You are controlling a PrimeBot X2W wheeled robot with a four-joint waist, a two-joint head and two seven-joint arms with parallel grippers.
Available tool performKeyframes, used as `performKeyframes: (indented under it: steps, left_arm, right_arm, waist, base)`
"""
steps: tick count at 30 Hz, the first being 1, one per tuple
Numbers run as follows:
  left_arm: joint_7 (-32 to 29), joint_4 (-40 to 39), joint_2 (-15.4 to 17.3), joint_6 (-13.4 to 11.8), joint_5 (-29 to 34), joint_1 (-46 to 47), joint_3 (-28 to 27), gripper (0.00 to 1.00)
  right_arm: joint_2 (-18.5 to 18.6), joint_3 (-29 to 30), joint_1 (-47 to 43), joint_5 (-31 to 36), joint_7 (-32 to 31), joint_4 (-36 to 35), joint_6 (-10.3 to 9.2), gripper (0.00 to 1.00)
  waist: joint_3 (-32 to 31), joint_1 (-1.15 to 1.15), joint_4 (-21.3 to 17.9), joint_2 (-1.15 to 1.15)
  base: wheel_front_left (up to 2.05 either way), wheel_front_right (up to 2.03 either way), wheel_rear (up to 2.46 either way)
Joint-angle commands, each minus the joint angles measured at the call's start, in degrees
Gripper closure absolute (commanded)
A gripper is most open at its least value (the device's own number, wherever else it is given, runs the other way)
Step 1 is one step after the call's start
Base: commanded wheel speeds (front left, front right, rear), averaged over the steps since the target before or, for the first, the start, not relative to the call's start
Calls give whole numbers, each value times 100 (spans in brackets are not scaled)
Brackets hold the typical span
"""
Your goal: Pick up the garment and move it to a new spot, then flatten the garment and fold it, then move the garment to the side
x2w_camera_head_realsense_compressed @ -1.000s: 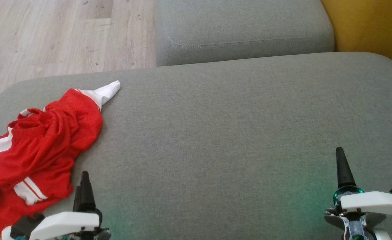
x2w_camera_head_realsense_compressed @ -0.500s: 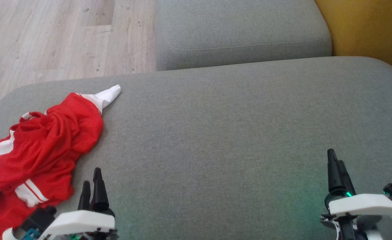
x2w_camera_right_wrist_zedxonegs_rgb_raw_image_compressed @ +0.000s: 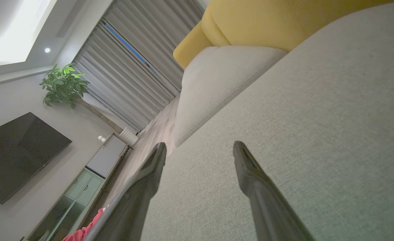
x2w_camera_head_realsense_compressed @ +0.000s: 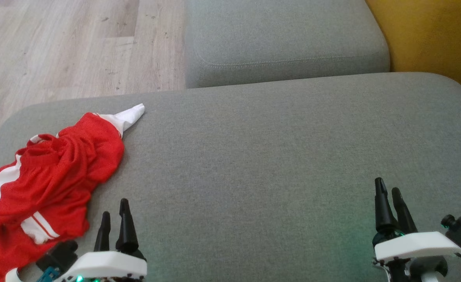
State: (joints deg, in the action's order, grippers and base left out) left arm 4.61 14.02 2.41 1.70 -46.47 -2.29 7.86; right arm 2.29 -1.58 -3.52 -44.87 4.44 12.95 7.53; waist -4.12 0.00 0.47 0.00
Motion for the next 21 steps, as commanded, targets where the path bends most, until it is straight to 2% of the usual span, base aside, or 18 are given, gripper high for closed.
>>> performKeyframes:
  steps: [1, 21]
  left_arm:
    - [78, -234, 30, -30, 202, 186, -21, 0]
    - [400, -523, 36, -236, 1679, 179, 313, 0]
  right_arm:
    - [35, -113, 148, 191, 100, -264, -2, 0]
    - [43, -291, 101, 1483, 421, -406, -3, 0]
  waist:
    - [-9, 0, 5, 0]
    - [-74, 0, 60, 0]
  base:
    - [0, 0, 0]
    - [0, 0, 0]
